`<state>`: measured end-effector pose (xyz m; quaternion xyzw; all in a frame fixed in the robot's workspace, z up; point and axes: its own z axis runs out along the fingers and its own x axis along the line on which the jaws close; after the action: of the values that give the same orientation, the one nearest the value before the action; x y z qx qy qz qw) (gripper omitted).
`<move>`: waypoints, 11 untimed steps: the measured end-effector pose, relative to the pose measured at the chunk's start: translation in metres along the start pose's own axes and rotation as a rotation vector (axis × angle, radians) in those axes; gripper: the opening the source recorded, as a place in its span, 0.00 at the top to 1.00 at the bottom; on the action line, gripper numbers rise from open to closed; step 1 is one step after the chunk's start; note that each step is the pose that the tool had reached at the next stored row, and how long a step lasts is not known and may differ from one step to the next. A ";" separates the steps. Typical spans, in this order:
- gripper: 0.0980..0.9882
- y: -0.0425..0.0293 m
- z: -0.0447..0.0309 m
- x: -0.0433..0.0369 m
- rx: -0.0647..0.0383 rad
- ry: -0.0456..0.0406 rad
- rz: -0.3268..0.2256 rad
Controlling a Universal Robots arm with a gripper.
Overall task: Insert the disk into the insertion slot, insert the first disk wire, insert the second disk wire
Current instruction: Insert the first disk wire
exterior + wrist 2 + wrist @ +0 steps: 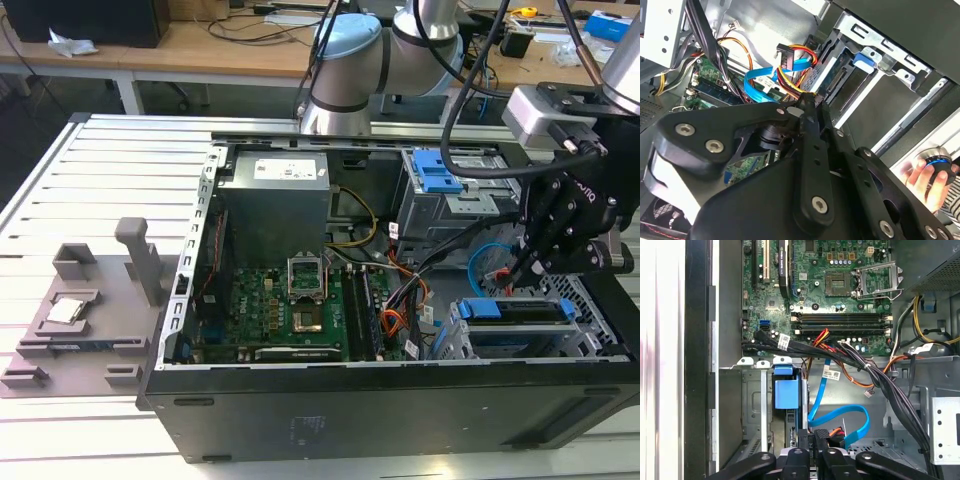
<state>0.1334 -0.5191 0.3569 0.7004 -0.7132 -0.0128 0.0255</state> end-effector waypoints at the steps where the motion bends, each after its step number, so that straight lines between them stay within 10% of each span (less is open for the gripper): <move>1: 0.93 0.0000 0.0000 0.0000 0.000 0.0000 0.000; 11: 0.93 -0.0088 -0.0002 0.0069 -0.002 0.0000 0.000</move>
<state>0.1421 -0.5262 0.3568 0.7003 -0.7132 -0.0135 0.0262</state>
